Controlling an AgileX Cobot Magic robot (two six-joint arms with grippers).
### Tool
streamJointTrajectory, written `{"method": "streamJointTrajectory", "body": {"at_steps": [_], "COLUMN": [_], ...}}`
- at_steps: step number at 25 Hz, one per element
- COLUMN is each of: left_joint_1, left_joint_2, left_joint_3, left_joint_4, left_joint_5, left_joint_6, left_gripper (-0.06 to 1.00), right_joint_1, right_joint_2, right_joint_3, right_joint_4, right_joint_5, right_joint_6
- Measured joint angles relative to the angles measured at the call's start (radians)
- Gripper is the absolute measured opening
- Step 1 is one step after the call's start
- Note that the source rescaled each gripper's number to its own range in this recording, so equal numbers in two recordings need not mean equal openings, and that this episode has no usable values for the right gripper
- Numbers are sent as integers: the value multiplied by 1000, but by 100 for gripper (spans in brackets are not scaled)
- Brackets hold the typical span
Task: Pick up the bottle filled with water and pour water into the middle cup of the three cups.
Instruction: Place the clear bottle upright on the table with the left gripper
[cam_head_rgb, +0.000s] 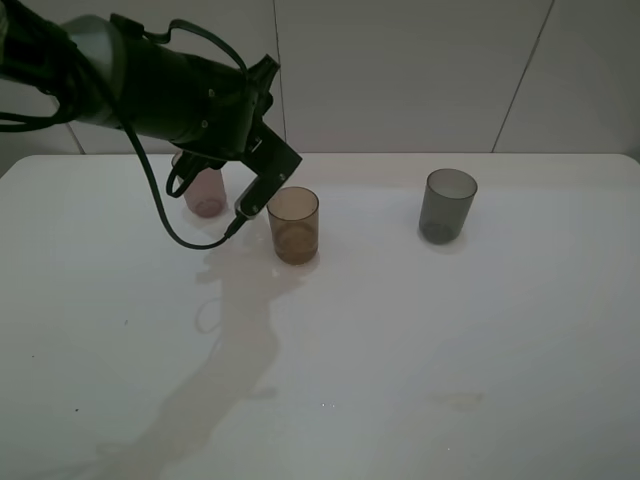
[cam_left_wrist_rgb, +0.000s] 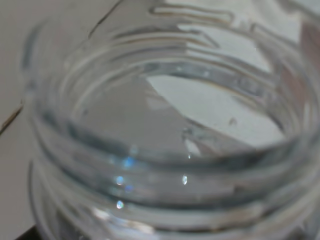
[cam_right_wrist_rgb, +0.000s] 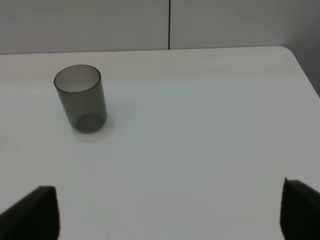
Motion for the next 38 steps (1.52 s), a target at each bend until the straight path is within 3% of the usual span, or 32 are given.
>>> {"method": "streamJointTrajectory", "body": {"at_steps": [6, 19, 38], "left_joint_1": [-1, -1, -2], "left_joint_2": [0, 0, 0], "left_joint_3": [0, 2, 3], "left_joint_4": [4, 103, 93], "left_joint_5": [-32, -38, -53], "left_joint_6": [0, 0, -19], "left_gripper": [1, 1, 1], "right_joint_1": [0, 0, 0], "right_joint_2": [0, 0, 0], "right_joint_3": [0, 0, 0], "right_joint_4": [0, 0, 0], "right_joint_5": [0, 0, 0], "right_joint_6": [0, 0, 0]}}
